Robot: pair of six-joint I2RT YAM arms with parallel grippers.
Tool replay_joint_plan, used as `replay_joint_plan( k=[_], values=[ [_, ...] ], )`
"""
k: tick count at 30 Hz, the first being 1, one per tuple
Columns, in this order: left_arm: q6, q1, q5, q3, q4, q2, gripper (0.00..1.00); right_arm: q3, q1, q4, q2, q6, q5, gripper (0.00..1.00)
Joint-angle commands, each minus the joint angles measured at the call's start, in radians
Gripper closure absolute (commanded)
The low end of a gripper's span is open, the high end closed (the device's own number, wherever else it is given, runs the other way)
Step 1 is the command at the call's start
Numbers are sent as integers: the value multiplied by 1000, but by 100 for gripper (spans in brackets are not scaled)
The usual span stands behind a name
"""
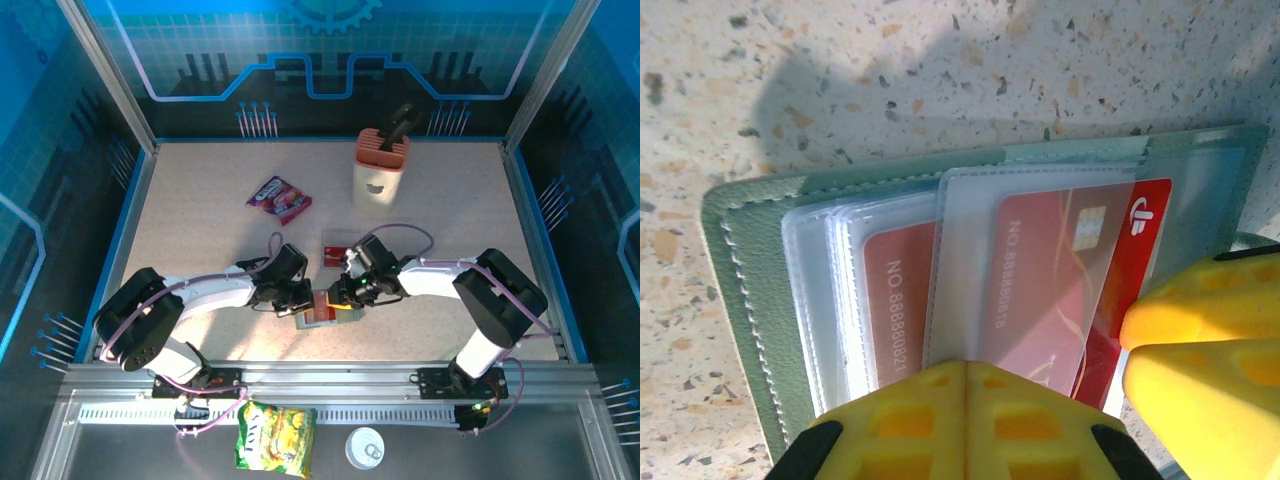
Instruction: Take the credit cards out of the card holder
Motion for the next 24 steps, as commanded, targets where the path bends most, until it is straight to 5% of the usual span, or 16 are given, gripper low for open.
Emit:
replay_joint_plan(
  k=[1,24],
  values=[
    [17,5,-23,-3,-75,-4,94,-19,-21,1,-21,-2,0,75],
    [6,4,-29,-8,-85,-17,94,-42,-23,104,-42,22,-82,73]
  ],
)
